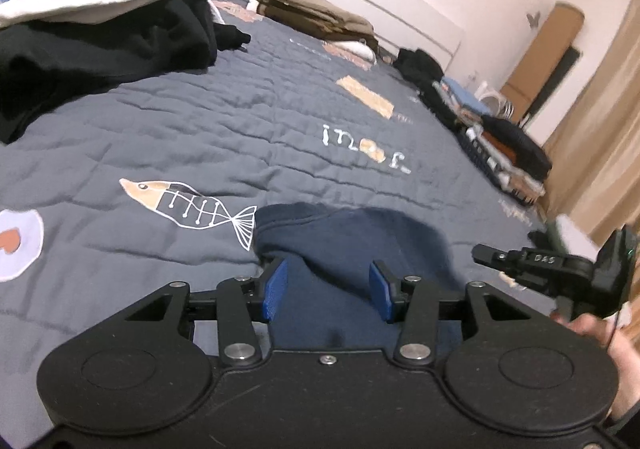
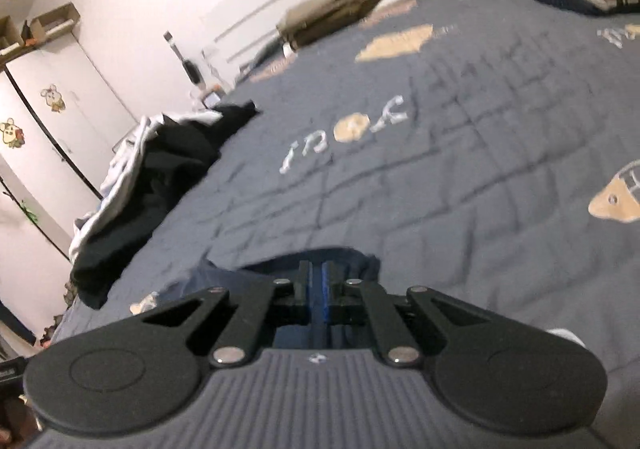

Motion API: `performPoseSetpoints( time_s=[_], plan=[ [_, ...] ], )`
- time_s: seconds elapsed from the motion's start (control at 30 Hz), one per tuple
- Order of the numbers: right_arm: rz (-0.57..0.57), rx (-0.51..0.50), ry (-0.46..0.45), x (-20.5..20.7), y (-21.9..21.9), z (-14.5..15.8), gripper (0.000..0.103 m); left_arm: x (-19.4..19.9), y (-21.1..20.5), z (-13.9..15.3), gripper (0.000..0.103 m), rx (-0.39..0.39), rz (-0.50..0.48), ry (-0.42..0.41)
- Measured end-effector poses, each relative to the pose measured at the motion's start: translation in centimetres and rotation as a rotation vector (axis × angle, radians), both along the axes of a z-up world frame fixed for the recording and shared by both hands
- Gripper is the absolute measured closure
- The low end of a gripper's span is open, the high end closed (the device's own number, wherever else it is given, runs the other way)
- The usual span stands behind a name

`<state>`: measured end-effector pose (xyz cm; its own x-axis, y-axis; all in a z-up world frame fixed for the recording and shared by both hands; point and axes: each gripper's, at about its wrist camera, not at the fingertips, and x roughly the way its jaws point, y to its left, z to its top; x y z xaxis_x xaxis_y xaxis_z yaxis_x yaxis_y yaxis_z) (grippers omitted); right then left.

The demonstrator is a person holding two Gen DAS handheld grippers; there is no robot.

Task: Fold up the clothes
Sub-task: 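Grasp the navy shirt edge with the right gripper while the left gripper holds its fold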

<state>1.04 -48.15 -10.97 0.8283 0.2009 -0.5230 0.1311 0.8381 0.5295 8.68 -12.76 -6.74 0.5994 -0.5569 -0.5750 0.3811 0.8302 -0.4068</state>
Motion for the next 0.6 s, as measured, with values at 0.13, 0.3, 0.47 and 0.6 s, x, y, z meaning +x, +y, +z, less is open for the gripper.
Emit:
performPoseSetpoints(
  time_s=[0.13,0.3,0.47,0.6],
  plan=[
    [0.088,-0.021,-0.013,0.0,0.6,0.5,0.089,1.1,-0.5,-0.7,0.058,0.026,-0.002,0.008],
    [0.189,-0.146,-0.002,1.6,2.5,0.3,0.057,1.2,-1.2,-1.0,0.058,0.036,-0.010,0.015],
    [0.205,-0.144,0.004,2.5,2.8,-0.5,0.050,1.1,-1.6,-1.2,0.056,0.045,-0.021,0.015],
    [0.175,-0.074,0.035,2.9,2.6,-1.7,0.067,1.5,-1.9,-1.6,0.056,0.049,-0.021,0.026]
  ],
)
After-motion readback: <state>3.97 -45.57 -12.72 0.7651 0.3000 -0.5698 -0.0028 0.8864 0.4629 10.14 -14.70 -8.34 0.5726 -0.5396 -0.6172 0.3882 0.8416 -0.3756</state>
